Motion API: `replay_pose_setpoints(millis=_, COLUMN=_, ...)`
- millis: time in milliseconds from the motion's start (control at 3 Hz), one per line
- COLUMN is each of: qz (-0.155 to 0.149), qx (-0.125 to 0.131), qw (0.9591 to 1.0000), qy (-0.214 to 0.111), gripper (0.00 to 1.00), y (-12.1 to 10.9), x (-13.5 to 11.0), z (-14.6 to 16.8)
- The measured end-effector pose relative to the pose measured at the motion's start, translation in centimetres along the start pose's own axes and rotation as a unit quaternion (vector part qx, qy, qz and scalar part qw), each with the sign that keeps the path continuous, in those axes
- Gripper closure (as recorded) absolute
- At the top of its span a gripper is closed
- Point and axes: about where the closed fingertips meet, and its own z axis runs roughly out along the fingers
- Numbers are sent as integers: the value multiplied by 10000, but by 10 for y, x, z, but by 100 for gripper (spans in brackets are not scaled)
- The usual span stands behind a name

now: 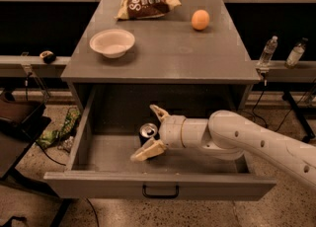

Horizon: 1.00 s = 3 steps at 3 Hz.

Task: Pick pepsi can from top drawer and place on counter

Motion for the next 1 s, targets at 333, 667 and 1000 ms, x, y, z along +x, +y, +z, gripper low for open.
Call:
replay_pose_setpoints(millis=333, qz=-45, qx=15, qw=10000, qy=49, gripper=18, y=1, x=8, z=0)
replay_pose_setpoints(millis=667, qz=-45, qx=14, qw=10000, qy=49, gripper=42, y=1, x=8, z=0)
replay_pose_setpoints(millis=1000, qz=-42, qx=36, qw=10000, qy=26, gripper=73, y=2, x=5, z=-1)
